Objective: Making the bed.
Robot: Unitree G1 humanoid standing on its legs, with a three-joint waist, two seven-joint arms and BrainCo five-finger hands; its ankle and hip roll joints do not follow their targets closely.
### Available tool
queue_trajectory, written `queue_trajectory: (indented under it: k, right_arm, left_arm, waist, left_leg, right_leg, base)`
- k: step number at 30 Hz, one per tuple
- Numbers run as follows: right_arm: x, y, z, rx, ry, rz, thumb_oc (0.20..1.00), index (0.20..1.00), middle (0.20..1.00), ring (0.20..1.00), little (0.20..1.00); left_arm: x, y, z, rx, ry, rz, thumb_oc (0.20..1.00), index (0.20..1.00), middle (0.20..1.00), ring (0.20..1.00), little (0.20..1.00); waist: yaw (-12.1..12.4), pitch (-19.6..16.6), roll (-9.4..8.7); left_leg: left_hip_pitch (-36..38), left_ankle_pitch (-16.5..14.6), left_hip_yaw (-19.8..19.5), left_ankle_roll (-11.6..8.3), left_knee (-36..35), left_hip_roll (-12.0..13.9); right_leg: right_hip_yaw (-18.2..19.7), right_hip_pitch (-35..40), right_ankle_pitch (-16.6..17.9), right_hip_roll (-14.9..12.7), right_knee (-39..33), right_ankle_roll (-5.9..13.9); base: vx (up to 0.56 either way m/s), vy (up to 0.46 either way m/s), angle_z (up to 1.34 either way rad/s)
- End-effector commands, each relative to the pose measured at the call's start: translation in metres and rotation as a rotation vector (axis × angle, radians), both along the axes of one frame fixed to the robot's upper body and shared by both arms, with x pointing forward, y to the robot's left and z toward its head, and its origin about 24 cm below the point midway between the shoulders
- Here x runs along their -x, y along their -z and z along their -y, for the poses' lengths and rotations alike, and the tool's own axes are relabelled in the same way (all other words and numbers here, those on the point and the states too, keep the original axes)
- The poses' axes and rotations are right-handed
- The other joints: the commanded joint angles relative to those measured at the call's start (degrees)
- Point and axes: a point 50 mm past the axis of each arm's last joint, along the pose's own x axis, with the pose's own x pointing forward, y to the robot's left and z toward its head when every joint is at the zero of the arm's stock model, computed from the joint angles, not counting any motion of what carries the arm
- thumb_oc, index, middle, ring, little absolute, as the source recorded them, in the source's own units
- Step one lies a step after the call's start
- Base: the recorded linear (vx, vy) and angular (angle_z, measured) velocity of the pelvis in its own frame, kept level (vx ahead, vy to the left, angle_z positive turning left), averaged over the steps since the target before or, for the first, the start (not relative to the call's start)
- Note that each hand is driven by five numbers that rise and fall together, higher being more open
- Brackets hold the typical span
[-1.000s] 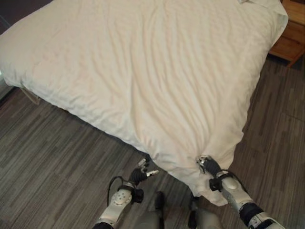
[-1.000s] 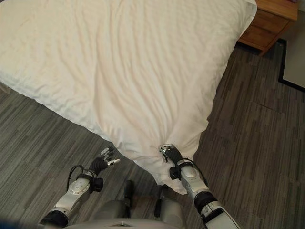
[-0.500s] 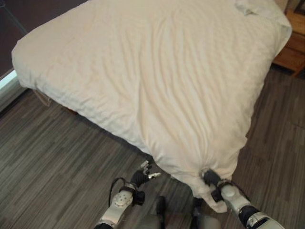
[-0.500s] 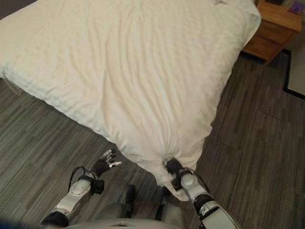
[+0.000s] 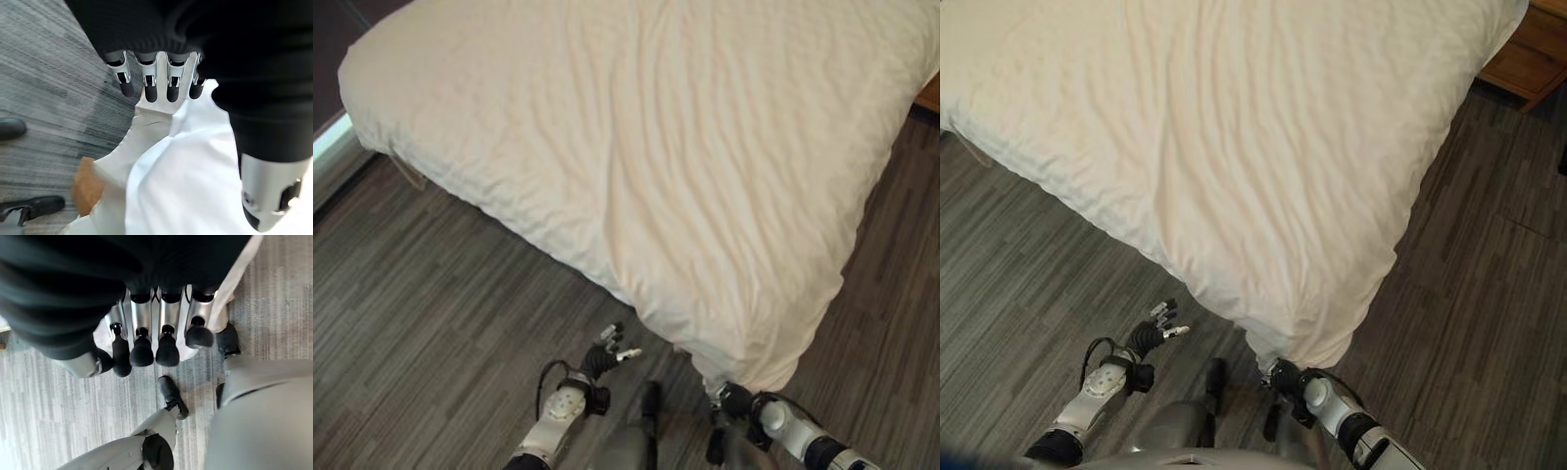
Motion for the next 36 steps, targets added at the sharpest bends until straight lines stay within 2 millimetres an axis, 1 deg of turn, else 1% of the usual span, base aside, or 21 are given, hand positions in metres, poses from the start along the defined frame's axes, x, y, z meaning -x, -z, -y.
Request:
queue_trajectory:
  k: [1, 2, 3, 4, 5, 8, 11, 16, 18, 19, 21, 23, 24, 25, 26, 27, 28, 30, 32, 34, 36]
  right_arm:
    - [-0.018, -0.012, 0.021, 0.018, 0.072, 0.071, 0.2, 0.2, 0.2, 0.2, 0.2]
    - [-0.002, -0.004, 0.053, 0.094, 0.156, 0.023, 0.2, 0.2, 0.2, 0.2, 0.2]
    - [-0.002, -0.004, 0.053, 0.095, 0.156, 0.023, 0.2, 0.2, 0.2, 0.2, 0.2]
    - [0.02, 0.004, 0.082, 0.166, 0.231, -0.046, 0.2, 0.2, 0.2, 0.2, 0.2]
    - [0.02, 0.004, 0.082, 0.166, 0.231, -0.046, 0.2, 0.2, 0.2, 0.2, 0.2]
    - [0.074, 0.015, 0.13, 0.274, 0.387, -0.204, 0.2, 0.2, 0.2, 0.2, 0.2]
    - [0.122, 0.019, 0.153, 0.31, 0.513, -0.326, 0.2, 0.2, 0.2, 0.2, 0.2]
    - [0.197, 0.02, 0.169, 0.322, 0.802, -0.51, 0.2, 0.2, 0.2, 0.2, 0.2]
    - [0.207, 0.016, 0.176, 0.283, 0.997, -0.485, 0.2, 0.2, 0.2, 0.2, 0.2]
    - [0.203, 0.014, 0.18, 0.245, 1.107, -0.426, 0.2, 0.2, 0.2, 0.2, 0.2]
    - [0.188, 0.012, 0.184, 0.209, 1.162, -0.338, 0.2, 0.2, 0.2, 0.2, 0.2]
    - [0.153, 0.006, 0.186, 0.137, 1.177, -0.176, 0.2, 0.2, 0.2, 0.2, 0.2]
    - [0.153, 0.006, 0.186, 0.137, 1.177, -0.177, 0.2, 0.2, 0.2, 0.2, 0.2]
    - [0.103, -0.009, 0.183, -0.012, 1.171, 0.05, 0.2, 0.2, 0.2, 0.2, 0.2]
    - [0.078, -0.023, 0.179, -0.082, 1.13, 0.171, 0.2, 0.2, 0.2, 0.2, 0.2]
    - [0.079, -0.023, 0.179, -0.082, 1.131, 0.171, 0.2, 0.2, 0.2, 0.2, 0.2]
    - [0.047, -0.042, 0.166, -0.16, 1.025, 0.307, 0.2, 0.2, 0.2, 0.2, 0.2]
    - [0.016, -0.068, 0.147, -0.247, 0.892, 0.438, 0.2, 0.2, 0.2, 0.2, 0.2]
    - [0.0, -0.083, 0.131, -0.299, 0.784, 0.496, 0.2, 0.2, 0.2, 0.2, 0.2]
    - [-0.008, -0.095, 0.115, -0.346, 0.676, 0.523, 0.2, 0.2, 0.2, 0.2, 0.2]
    - [-0.009, -0.097, 0.111, -0.365, 0.652, 0.525, 0.2, 0.2, 0.2, 0.2, 0.2]
  left_arm:
    - [-0.018, -0.02, -0.003, 0.011, -0.029, 0.126, 1.0, 1.0, 1.0, 1.0, 1.0]
    - [-0.015, -0.02, -0.008, 0.001, -0.038, 0.119, 1.0, 1.0, 1.0, 1.0, 1.0]
    - [-0.015, -0.02, -0.008, 0.001, -0.037, 0.119, 1.0, 1.0, 1.0, 1.0, 1.0]
    - [-0.013, -0.021, -0.013, -0.002, -0.033, 0.12, 1.0, 1.0, 1.0, 1.0, 1.0]
    - [-0.013, -0.021, -0.013, -0.002, -0.033, 0.12, 1.0, 1.0, 1.0, 1.0, 1.0]
    - [-0.011, -0.023, -0.018, 0.006, -0.017, 0.117, 1.0, 1.0, 1.0, 1.0, 1.0]
    - [-0.011, -0.026, -0.021, 0.008, -0.003, 0.121, 1.0, 1.0, 1.0, 1.0, 1.0]
    - [-0.01, -0.027, -0.028, 0.004, -0.015, 0.114, 1.0, 1.0, 1.0, 1.0, 1.0]
    - [-0.009, -0.026, -0.031, 0.006, -0.03, 0.106, 1.0, 1.0, 1.0, 1.0, 1.0]
    - [-0.009, -0.026, -0.032, 0.008, -0.042, 0.105, 1.0, 1.0, 1.0, 1.0, 1.0]
    - [-0.008, -0.024, -0.036, 0.006, -0.066, 0.099, 1.0, 1.0, 1.0, 1.0, 1.0]
    - [-0.007, -0.024, -0.038, 0.005, -0.087, 0.104, 1.0, 1.0, 1.0, 1.0, 1.0]
    - [-0.007, -0.024, -0.038, 0.004, -0.087, 0.104, 1.0, 1.0, 1.0, 1.0, 1.0]
    - [-0.009, -0.026, -0.04, 0.0, -0.11, 0.116, 1.0, 1.0, 1.0, 1.0, 1.0]
    - [-0.011, -0.027, -0.039, -0.003, -0.115, 0.129, 1.0, 1.0, 1.0, 1.0, 1.0]
    - [-0.011, -0.027, -0.039, -0.003, -0.115, 0.129, 1.0, 1.0, 1.0, 1.0, 1.0]
    - [-0.015, -0.03, -0.037, -0.01, -0.109, 0.145, 1.0, 1.0, 1.0, 1.0, 1.0]
    - [-0.019, -0.035, -0.035, -0.028, -0.093, 0.168, 1.0, 1.0, 1.0, 1.0, 1.0]
    - [-0.023, -0.038, -0.034, -0.037, -0.084, 0.183, 1.0, 1.0, 1.0, 1.0, 1.0]
    - [-0.026, -0.041, -0.033, -0.055, -0.066, 0.194, 1.0, 1.0, 1.0, 1.0, 1.0]
    - [-0.023, -0.038, -0.035, -0.059, -0.073, 0.184, 1.0, 1.0, 1.0, 1.0, 1.0]
  waist:
    - [0.4, 1.2, 1.04]
    - [0.0, 1.2, 0.55]
    - [0.0, 1.2, 0.57]
    - [-0.4, 1.1, 0.1]
    - [-0.4, 1.1, 0.1]
    - [-1.2, 0.8, -0.51]
    - [-2.4, 0.3, -1.19]
    - [-3.8, -0.1, -2.22]
    - [-4.4, -0.3, -2.5]
    - [-4.8, -0.5, -2.7]
    - [-5.2, -0.6, -2.97]
    - [-5.8, -0.7, -3.28]
    - [-5.7, -0.7, -3.3]
    - [-6.3, -0.7, -3.57]
    - [-6.7, -0.6, -3.56]
    - [-6.6, -0.7, -3.61]
    - [-7.1, -0.8, -3.57]
    - [-7.2, -0.3, -3.58]
    - [-7.0, 0.8, -3.25]
    - [-6.4, 1.1, -2.18]
    - [-6.0, 0.4, -2.1]
  left_leg:
    - [-2.2, 3.4, -0.3, -0.22, -1.1, -1.0]
    - [-2.0, 3.2, -0.3, -0.15, -1.1, -1.0]
    - [-2.0, 3.2, -0.3, -0.15, -1.1, -1.0]
    - [-1.8, 3.0, -0.2, -0.1, -1.1, -1.0]
    - [-1.8, 3.0, -0.2, -0.1, -1.1, -1.0]
    - [-1.3, 2.7, -0.2, 0.01, -1.1, -1.0]
    - [-1.0, 2.4, 0.0, 0.08, -1.1, -0.9]
    - [-0.5, 2.0, 0.7, 0.1, -1.1, -0.6]
    - [0.0, 1.7, 1.0, 0.14, -1.1, -0.4]
    - [0.0, 1.7, 1.4, 0.14, -1.1, -0.3]
    - [0.2, 1.7, 2.1, 0.1, -1.1, 0.0]
    - [0.4, 1.6, 3.0, 0.09, -1.1, 0.2]
    - [0.4, 1.6, 3.1, 0.09, -1.1, 0.2]
    - [0.6, 1.6, 4.2, 0.06, -1.1, 0.4]
    - [0.8, 1.4, 4.7, 0.06, -1.1, 0.5]
    - [0.6, 1.6, 4.7, 0.06, -1.1, 0.5]
    - [0.4, 1.7, 5.3, 0.1, -1.1, 0.5]
    - [0.2, 1.7, 6.7, 0.38, -1.1, 0.5]
    - [0.2, 2.0, 7.5, 1.0, -1.1, 0.7]
    - [-0.5, 3.8, 7.8, 1.81, -1.1, 2.0]
    - [-1.0, 4.5, 8.3, 2.03, -1.1, 2.5]
  right_leg:
    - [0.1, 5.8, -0.6, -0.7, 0.9, 4.53]
    - [0.3, 5.8, -0.5, -0.6, 1.1, 4.56]
    - [0.3, 5.8, -0.6, -0.6, 1.1, 4.56]
    - [0.4, 5.9, -0.5, -0.6, 1.3, 4.58]
    - [0.4, 5.9, -0.5, -0.6, 1.3, 4.58]
    - [0.6, 6.1, -0.6, -0.6, 1.6, 4.55]
    - [0.8, 6.2, -0.7, -0.6, 1.7, 4.55]
    - [1.1, 6.4, -0.9, -0.2, 1.6, 4.47]
    - [1.3, 6.7, -1.0, -0.1, 1.5, 4.49]
    - [1.6, 6.5, -1.0, 0.0, 1.5, 4.53]
    - [2.1, 6.3, -0.7, 0.1, 1.6, 4.6]
    - [3.1, 5.9, -0.2, 0.4, 1.5, 4.73]
    - [3.2, 5.9, -0.2, 0.4, 1.5, 4.74]
    - [4.5, 5.6, 0.6, 0.5, 1.5, 5.01]
    - [5.0, 5.4, 0.8, 0.6, 1.5, 5.18]
    - [5.0, 5.2, 0.9, 0.5, 1.5, 5.15]
    - [5.5, 4.6, 1.2, 0.4, 1.7, 5.39]
    - [5.3, 3.3, 1.9, 0.1, 3.3, 5.94]
    - [5.0, 2.0, 1.3, -0.3, 8.9, 6.22]
    - [5.0, 1.8, -6.0, 2.8, 20.0, 4.85]
    - [4.5, 2.1, -8.1, 4.4, 23.7, 4.15]
  base:
    - [0.0, -0.016, -0.05]
    - [0.0, -0.013, -0.05]
    - [0.01, -0.017, -0.05]
    - [0.0, 0.0, 0.0]
    - [0.0, 0.0, 0.0]
    - [0.0, 0.0, 0.0]
    - [0.02, 0.001, -0.04]
    - [0.01, -0.005, -0.09]
    - [0.02, -0.007, -0.1]
    - [0.01, 0.002, -0.09]
    - [-0.01, 0.009, -0.12]
    - [-0.02, 0.019, -0.25]
    - [-0.04, 0.03, -0.4]
    - [-0.05, 0.038, -0.33]
    - [-0.06, 0.037, -0.31]
    - [-0.09, 0.046, -0.3]
    - [-0.13, 0.056, -0.36]
    - [-0.19, 0.064, -0.45]
    - [-0.21, 0.034, -0.63]
    - [-0.28, 0.053, -0.05]
    - [-0.18, 0.018, -0.05]
